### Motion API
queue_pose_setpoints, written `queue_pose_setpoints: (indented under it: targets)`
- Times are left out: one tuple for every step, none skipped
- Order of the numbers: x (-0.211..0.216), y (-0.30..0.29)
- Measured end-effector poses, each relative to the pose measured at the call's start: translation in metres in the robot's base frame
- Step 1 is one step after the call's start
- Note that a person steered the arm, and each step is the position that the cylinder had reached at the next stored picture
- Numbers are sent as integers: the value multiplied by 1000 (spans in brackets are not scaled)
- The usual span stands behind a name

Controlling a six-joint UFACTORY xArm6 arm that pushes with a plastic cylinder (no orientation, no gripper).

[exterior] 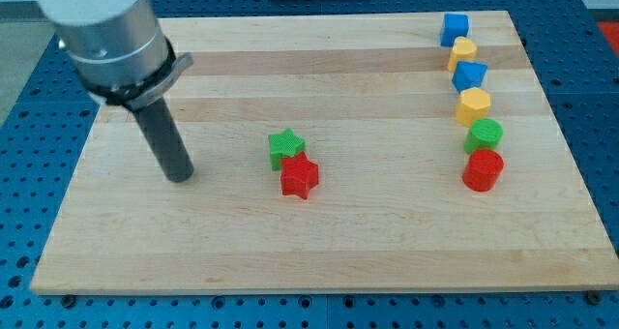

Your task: Push red star closer to red circle

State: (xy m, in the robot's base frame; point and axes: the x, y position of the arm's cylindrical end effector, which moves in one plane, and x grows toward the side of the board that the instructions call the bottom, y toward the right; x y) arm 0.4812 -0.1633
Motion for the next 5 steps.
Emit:
queue_pose_setpoints:
  targets:
    - [10,59]
    - [11,113]
    - [13,141]
    - [32,178]
    - [41,218]
